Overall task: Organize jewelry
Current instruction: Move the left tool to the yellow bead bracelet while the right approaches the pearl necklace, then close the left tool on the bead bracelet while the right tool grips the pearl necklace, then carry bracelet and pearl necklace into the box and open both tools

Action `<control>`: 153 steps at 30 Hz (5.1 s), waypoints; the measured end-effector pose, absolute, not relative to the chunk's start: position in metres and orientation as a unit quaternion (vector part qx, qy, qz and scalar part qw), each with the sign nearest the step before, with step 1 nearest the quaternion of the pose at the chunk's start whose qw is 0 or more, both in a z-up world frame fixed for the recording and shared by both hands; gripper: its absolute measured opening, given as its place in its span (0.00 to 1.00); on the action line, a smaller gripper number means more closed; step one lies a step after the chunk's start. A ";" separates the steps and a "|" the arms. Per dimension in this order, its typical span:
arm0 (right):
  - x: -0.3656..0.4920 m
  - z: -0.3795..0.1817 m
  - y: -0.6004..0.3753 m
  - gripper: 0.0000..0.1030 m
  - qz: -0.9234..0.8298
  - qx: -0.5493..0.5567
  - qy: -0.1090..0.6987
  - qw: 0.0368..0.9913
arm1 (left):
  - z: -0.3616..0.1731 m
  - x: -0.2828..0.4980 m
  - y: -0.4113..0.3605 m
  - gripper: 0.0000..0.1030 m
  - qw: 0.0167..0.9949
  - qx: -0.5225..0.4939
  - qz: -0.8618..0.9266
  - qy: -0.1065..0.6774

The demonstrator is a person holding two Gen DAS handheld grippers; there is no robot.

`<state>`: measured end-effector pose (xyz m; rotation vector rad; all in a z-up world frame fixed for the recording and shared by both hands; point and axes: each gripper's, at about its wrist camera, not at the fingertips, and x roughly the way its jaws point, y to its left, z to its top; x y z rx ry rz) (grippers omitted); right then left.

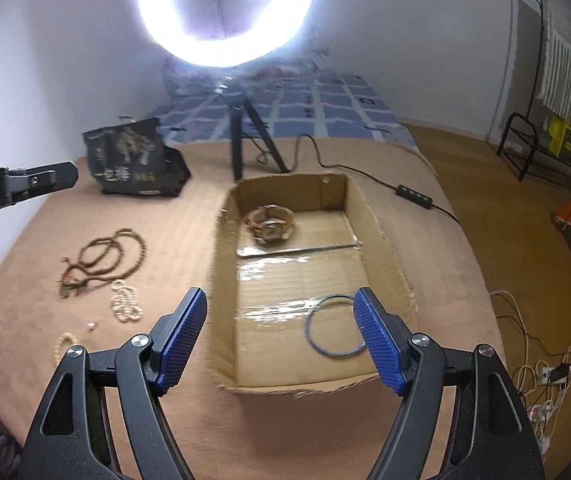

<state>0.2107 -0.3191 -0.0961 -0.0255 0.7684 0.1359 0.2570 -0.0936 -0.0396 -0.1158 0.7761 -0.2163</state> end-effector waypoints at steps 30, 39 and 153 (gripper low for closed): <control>0.215 -0.130 -0.213 0.78 0.170 -0.023 0.428 0.887 | -0.140 0.190 0.024 0.38 0.853 -0.013 -0.082 0.515; 0.237 -0.154 -0.192 0.78 0.189 -0.020 0.461 0.867 | -0.175 0.191 0.020 0.31 0.825 -0.016 -0.096 0.557; 0.240 -0.106 -0.375 0.06 0.064 0.073 0.390 0.916 | -0.081 0.254 -0.193 0.05 0.865 -0.091 -0.240 0.432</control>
